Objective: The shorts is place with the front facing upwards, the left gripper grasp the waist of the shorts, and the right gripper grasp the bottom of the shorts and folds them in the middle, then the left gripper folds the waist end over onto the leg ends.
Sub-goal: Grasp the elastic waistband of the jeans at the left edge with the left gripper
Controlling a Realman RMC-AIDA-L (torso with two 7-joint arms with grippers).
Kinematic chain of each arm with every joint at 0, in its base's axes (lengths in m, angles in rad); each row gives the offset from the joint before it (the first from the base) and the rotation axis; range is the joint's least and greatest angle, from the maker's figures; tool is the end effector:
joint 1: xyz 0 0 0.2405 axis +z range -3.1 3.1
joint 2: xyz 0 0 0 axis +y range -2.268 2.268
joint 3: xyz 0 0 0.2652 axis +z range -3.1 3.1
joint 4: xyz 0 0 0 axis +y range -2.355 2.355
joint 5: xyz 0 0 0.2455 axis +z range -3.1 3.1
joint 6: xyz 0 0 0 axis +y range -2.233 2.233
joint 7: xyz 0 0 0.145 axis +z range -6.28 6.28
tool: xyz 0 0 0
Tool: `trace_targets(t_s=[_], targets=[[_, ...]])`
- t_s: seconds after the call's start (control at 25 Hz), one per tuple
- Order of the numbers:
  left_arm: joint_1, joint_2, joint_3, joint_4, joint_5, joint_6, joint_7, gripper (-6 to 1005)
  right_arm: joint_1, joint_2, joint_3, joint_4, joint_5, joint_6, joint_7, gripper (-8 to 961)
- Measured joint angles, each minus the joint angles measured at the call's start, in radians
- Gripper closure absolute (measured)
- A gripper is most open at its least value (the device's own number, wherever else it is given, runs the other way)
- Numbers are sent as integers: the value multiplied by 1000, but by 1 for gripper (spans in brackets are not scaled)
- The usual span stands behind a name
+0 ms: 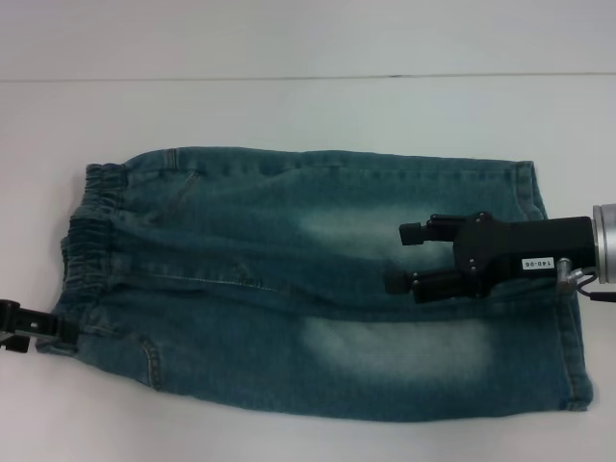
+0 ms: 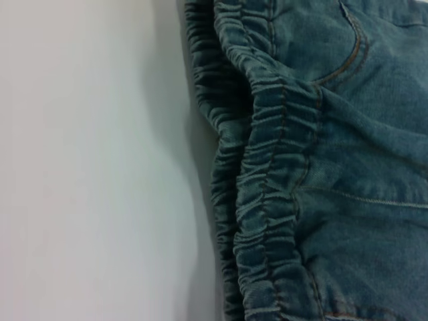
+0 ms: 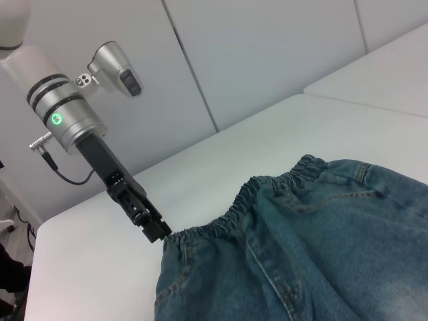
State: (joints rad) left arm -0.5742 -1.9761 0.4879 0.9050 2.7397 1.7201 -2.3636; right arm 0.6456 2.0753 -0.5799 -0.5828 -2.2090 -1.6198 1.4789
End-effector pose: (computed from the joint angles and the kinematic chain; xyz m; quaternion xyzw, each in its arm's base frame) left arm -0.3594 0.3443 0.0931 -0.7578 -0.6385 0.0278 0.1314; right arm 0.2743 0.3690 -0.0193 -0.9441 0.2493 0.2094 0.0519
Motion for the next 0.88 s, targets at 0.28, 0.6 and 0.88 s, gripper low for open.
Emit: trace_targets(t_s=[0.28, 0.6, 0.88], targets=[[0, -1, 0, -2, 0, -19, -5, 91, -2, 0, 0, 2, 0, 0, -1, 12], [-2, -1, 12, -8, 0, -26, -13, 92, -8, 0, 0, 8, 0, 0, -17, 12], [-11, 3, 29, -45, 0, -43, -15, 92, -8, 0, 0, 13, 0, -4, -24, 12]])
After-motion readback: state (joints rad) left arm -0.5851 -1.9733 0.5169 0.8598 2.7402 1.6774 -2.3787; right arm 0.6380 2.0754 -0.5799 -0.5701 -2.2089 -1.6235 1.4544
